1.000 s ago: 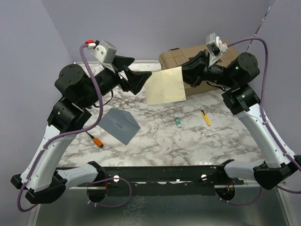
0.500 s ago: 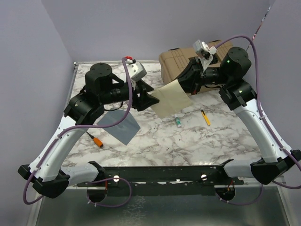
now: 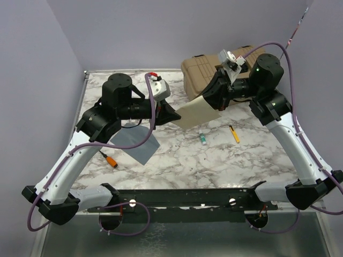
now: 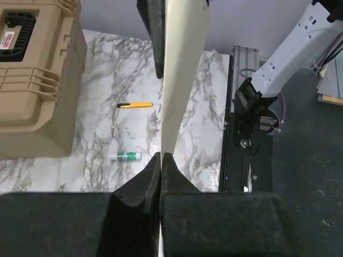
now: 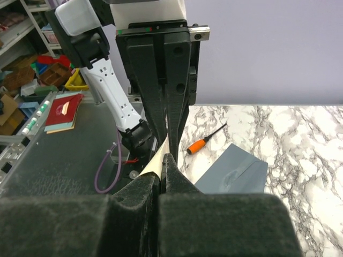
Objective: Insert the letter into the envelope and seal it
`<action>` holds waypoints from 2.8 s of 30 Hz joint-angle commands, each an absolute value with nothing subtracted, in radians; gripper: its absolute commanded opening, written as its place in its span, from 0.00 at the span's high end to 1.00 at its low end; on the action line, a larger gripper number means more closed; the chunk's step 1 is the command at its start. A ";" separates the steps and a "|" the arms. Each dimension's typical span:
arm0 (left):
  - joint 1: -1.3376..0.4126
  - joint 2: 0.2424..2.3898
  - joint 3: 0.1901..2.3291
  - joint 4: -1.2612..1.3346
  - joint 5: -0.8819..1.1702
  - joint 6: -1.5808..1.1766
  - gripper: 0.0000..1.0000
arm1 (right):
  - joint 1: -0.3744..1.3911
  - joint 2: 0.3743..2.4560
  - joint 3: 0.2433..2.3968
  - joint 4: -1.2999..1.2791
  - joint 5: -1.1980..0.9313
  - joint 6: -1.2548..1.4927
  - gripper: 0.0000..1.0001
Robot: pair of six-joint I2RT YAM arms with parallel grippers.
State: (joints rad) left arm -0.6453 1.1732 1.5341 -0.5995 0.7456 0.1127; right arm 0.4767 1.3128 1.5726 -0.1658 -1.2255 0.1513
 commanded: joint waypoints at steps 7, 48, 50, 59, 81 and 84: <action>-0.646 1.122 1.489 -0.603 0.770 0.217 1.00 | 0.468 1.325 1.684 -0.503 -0.990 -0.007 0.48; -0.645 1.215 1.396 -0.044 0.117 -0.629 1.00 | 0.467 1.203 1.096 0.436 -0.758 0.836 0.23; -0.645 1.226 1.405 -0.043 0.124 -0.663 1.00 | 0.467 1.226 1.097 0.490 -0.768 0.899 0.21; -0.645 1.241 1.373 0.050 0.158 -0.832 1.00 | 0.467 1.334 1.135 0.612 -0.822 1.061 0.20; -0.644 1.153 1.203 0.300 0.138 -0.885 1.00 | 0.468 1.382 1.123 0.786 -0.882 1.267 0.76; -0.644 1.143 1.201 0.307 0.142 -0.870 1.00 | 0.468 1.381 1.122 0.756 -0.869 1.264 0.94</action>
State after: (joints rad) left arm -0.6453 1.1755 1.2137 0.2470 0.1238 -0.8864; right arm 0.4648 1.3911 1.1065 0.8089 -0.8764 1.2808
